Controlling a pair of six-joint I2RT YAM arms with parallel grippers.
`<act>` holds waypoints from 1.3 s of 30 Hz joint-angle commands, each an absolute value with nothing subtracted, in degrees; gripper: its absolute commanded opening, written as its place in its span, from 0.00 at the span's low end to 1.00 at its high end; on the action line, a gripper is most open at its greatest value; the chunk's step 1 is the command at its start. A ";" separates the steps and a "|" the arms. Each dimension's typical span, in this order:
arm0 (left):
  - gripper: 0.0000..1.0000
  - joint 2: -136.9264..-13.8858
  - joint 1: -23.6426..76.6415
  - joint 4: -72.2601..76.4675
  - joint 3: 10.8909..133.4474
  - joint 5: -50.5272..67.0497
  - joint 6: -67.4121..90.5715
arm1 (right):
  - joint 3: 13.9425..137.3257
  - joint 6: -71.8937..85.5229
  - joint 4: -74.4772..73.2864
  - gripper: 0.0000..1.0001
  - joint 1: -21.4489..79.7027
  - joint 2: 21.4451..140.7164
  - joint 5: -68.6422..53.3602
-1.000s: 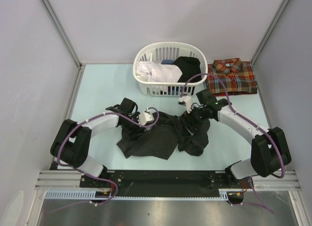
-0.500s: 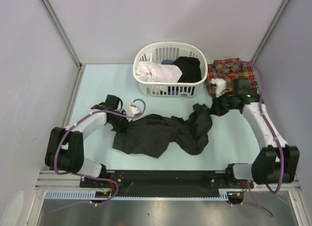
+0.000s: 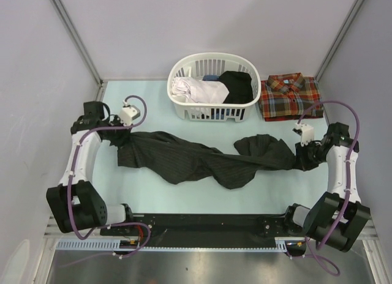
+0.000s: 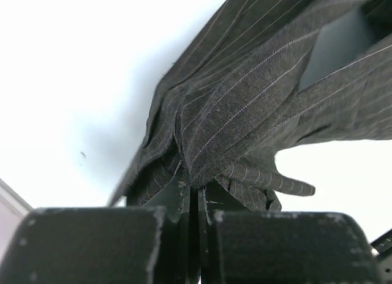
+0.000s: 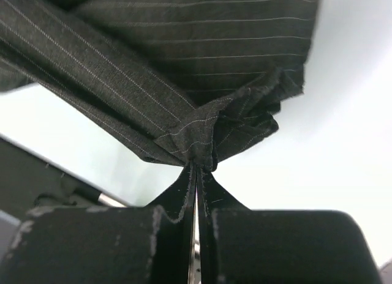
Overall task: Fold and stack the long sleeve shirts
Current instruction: Flatten the shirt out
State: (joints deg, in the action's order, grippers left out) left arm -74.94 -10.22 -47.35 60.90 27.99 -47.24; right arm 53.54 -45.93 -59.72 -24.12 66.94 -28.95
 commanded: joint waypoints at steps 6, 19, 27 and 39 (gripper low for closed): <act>0.00 -72.51 -12.13 -53.69 79.34 45.05 -45.10 | 56.16 -47.46 -64.15 0.00 -21.28 65.13 -33.12; 0.00 -71.37 23.25 -46.68 94.56 52.30 -36.48 | 68.97 -41.14 -64.77 0.78 -19.87 69.78 -35.59; 0.00 -86.70 47.34 -30.32 105.10 45.99 -28.55 | 74.70 -25.95 -54.42 0.99 -13.97 71.62 -38.85; 0.86 -73.59 20.97 -33.21 78.62 55.90 -23.55 | 93.69 -30.85 -61.45 1.00 -5.67 81.83 -37.54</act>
State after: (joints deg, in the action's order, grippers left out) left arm -92.42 40.42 -34.35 92.23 51.20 -27.22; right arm 90.35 -29.19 -59.31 -17.15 83.29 -37.58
